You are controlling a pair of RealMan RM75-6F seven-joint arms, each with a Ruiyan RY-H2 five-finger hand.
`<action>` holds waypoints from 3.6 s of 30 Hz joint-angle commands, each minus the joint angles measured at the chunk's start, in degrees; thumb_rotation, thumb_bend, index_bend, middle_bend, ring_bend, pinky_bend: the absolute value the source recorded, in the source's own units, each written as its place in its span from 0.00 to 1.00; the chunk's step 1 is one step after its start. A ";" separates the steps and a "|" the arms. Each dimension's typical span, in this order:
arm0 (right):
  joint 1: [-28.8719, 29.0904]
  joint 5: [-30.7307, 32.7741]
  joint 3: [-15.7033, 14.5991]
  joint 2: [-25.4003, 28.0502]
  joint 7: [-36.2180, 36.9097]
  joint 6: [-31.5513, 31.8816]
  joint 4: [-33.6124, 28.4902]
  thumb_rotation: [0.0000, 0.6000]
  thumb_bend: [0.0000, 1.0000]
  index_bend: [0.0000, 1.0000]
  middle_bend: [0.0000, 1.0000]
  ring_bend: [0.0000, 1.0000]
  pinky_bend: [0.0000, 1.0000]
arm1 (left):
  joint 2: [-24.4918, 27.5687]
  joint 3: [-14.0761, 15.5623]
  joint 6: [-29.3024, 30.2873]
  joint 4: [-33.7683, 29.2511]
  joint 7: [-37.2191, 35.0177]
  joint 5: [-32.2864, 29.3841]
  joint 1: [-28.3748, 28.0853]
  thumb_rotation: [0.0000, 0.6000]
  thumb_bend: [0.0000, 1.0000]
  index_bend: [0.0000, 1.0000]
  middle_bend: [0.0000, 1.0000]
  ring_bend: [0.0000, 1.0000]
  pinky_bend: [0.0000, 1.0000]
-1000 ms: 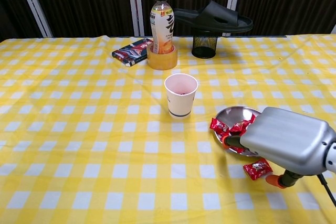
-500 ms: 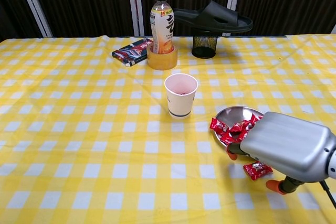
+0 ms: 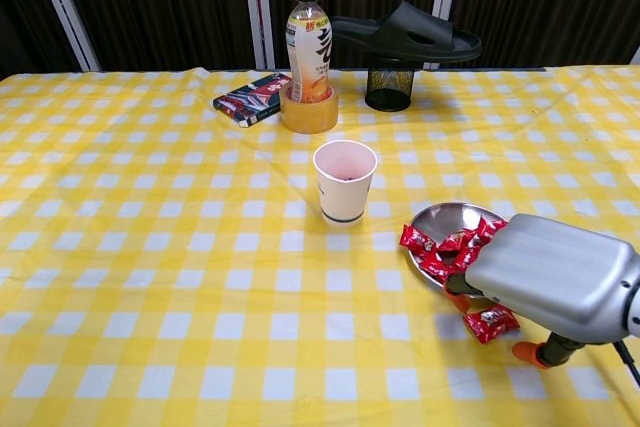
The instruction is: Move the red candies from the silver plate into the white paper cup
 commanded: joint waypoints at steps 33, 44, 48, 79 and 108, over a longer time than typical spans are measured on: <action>-0.28 -0.25 0.46 1.09 -1.07 1.46 -1.99 1.00 0.45 0.56 0.81 0.95 1.00 | -0.01 0.11 -0.08 0.10 -0.09 0.18 -0.01 1.00 0.03 0.00 0.00 0.00 0.00; 2.62 -1.00 6.07 6.41 -1.93 2.94 -11.91 1.00 0.45 0.56 0.81 0.95 1.00 | 0.21 0.09 -0.47 -0.12 -0.39 0.11 -0.20 1.00 0.03 0.00 0.00 0.00 0.00; 5.21 1.10 10.24 5.92 -1.06 1.73 -11.37 1.00 0.45 0.56 0.81 0.95 1.00 | 0.35 0.01 -1.00 -0.16 -0.91 -0.25 -0.38 1.00 0.03 0.00 0.00 0.00 0.00; 21.50 11.29 20.82 -9.88 8.76 -5.30 13.70 1.00 0.45 0.56 0.81 0.95 1.00 | 1.60 0.09 -4.15 -0.14 -3.88 -1.21 -1.60 1.00 0.03 0.00 0.00 0.00 0.00; 15.05 8.64 11.59 -2.25 3.19 6.54 -1.09 1.00 0.35 0.30 0.81 0.95 0.98 | 1.66 0.48 -3.44 -0.45 -3.39 -0.48 -1.36 1.00 0.03 0.00 0.00 0.00 0.00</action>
